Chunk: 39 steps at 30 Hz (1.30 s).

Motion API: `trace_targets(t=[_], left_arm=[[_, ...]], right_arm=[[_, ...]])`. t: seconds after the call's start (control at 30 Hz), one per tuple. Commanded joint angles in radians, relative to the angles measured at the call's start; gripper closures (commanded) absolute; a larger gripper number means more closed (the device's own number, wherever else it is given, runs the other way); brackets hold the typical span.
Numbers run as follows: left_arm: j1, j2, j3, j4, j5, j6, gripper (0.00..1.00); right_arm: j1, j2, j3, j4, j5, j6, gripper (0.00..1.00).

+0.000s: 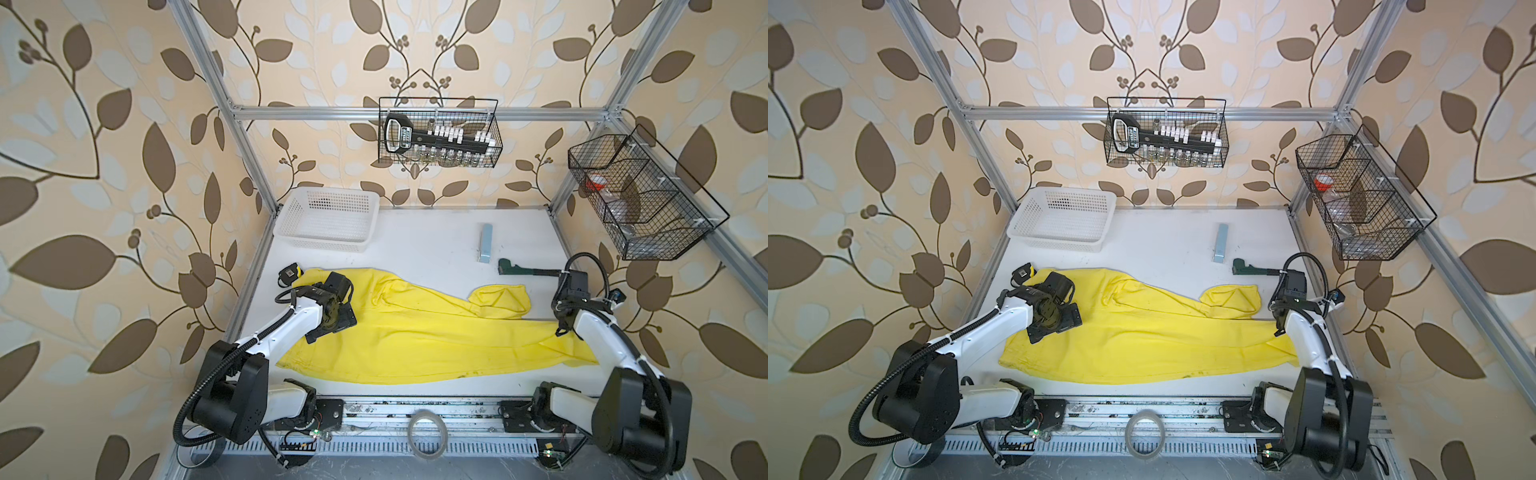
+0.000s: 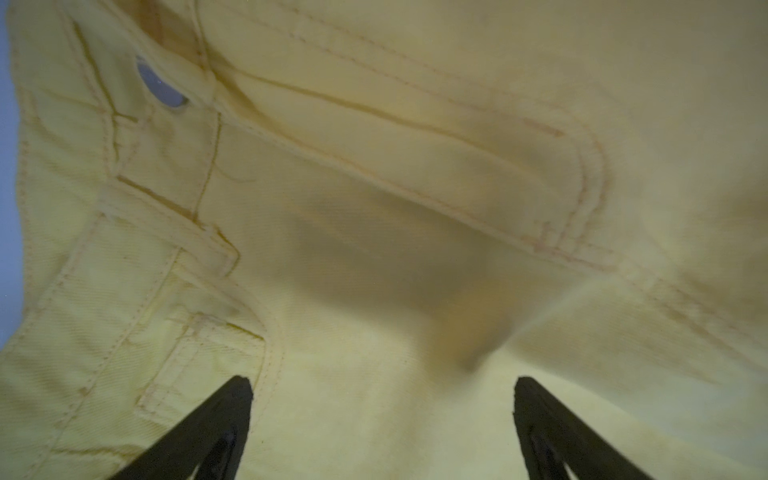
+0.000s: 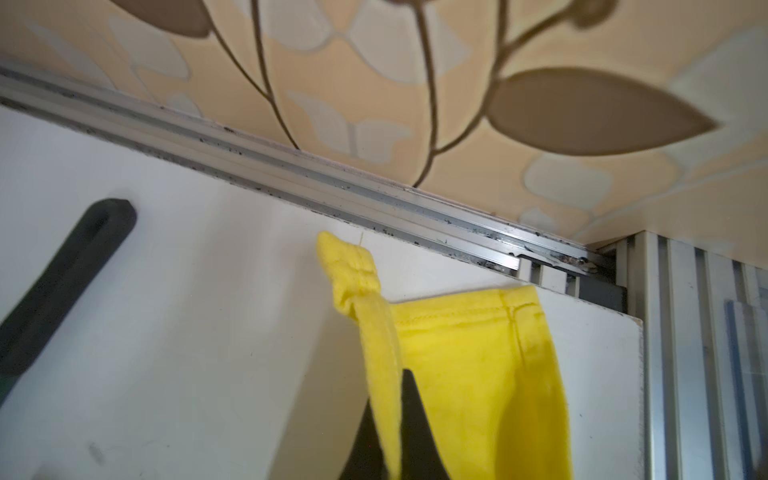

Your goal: Fold and stack the trousers

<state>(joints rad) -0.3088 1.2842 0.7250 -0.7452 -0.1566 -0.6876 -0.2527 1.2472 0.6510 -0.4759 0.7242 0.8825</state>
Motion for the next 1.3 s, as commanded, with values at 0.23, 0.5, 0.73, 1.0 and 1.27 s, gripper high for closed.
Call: trace_targets(t=[0.23, 0.5, 0.73, 1.0, 1.27], left_arm=[[-0.009, -0.032, 0.022, -0.043, -0.04, -0.014, 0.01], [-0.039, -0.085, 0.078, -0.059, 0.036, -0.016, 0.01], [-0.193, -0.028, 0.165, -0.06, 0.042, -0.051, 0.01], [-0.234, 0.083, 0.139, 0.029, 0.051, -0.06, 0.01], [-0.232, 0.116, 0.125, 0.02, -0.033, -0.068, 0.01]], right_arm=[[-0.003, 0.225, 0.073, 0.155, -0.061, -0.025, 0.75], [-0.142, -0.027, 0.0, 0.092, -0.217, -0.135, 0.41], [-0.241, -0.284, -0.111, -0.064, -0.406, -0.063, 0.4], [-0.143, -0.432, -0.274, -0.138, -0.488, 0.061, 0.75], [-0.189, -0.351, -0.388, -0.086, -0.5, 0.11, 0.7]])
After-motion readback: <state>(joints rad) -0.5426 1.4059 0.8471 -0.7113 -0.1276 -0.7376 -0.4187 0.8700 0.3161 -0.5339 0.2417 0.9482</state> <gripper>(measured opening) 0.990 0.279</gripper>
